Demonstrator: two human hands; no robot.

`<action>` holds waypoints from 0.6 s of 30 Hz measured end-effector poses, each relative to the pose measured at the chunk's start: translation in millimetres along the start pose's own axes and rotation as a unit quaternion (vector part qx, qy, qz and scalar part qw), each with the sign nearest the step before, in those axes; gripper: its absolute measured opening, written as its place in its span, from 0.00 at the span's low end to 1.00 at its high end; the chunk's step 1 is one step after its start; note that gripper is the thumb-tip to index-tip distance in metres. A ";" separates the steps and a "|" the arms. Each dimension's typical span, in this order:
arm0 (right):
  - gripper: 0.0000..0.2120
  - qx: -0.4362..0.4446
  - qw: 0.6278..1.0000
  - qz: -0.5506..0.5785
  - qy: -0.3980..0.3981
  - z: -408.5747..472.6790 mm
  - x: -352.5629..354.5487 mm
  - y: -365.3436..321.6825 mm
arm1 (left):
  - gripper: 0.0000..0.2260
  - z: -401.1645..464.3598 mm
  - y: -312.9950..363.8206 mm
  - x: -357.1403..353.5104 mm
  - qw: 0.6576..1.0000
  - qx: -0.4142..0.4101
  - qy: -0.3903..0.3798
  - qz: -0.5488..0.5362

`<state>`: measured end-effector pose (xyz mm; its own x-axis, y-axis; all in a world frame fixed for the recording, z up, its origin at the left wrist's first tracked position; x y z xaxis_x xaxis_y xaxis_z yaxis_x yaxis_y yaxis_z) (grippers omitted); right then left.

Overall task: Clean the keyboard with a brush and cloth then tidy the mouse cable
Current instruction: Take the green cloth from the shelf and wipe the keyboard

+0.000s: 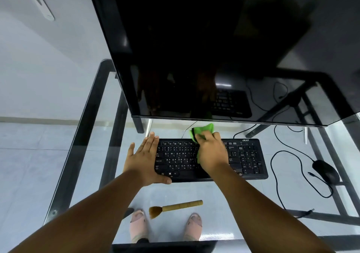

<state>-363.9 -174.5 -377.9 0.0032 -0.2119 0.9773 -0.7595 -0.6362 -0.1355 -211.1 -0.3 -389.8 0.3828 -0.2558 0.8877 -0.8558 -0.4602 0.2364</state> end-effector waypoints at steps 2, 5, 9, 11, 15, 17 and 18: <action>0.27 -0.034 0.999 0.008 -0.008 1.7 -0.3 8.8 | 0.64 0.0 0.6 0.6 1.000 0.000 -0.002 0.003; 0.28 -0.054 0.998 0.028 -0.023 5.4 0.7 6.3 | 0.64 1.5 1.8 1.6 1.000 0.002 -0.008 0.011; 0.28 0.010 0.998 0.058 -0.025 3.3 -3.1 -18.9 | 0.65 1.8 2.0 2.3 1.000 0.006 -0.012 0.015; 0.30 0.041 0.996 0.074 -0.024 0.2 -5.7 -28.0 | 0.65 2.0 2.6 2.7 1.000 0.009 -0.014 0.019; 0.31 0.050 0.997 0.052 -0.010 0.0 -3.5 -16.2 | 0.64 1.8 3.5 3.9 1.000 0.009 -0.014 0.020; 0.31 0.024 0.999 0.033 -0.002 0.1 -0.7 1.9 | 0.64 1.3 3.3 3.3 1.000 0.009 -0.012 0.020; 0.31 0.012 1.000 0.021 0.002 0.1 0.2 10.3 | 0.64 0.8 2.3 3.6 1.000 0.011 -0.012 0.021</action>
<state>-371.7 -181.1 -379.1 -0.0311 -0.2363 0.9712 -0.7433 -0.6441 -0.1805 -211.4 -3.0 -386.4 0.3554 -0.2958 0.8867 -0.8637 -0.4666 0.1905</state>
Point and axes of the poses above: each hand's wrist, its own z-axis towards the middle knuckle, its own x-axis out of the back of the hand, y = z × x, the point moved 1 cm from there along z, towards the middle knuckle, and after that the axes turned 6 degrees about -x, right-handed, at the moved point
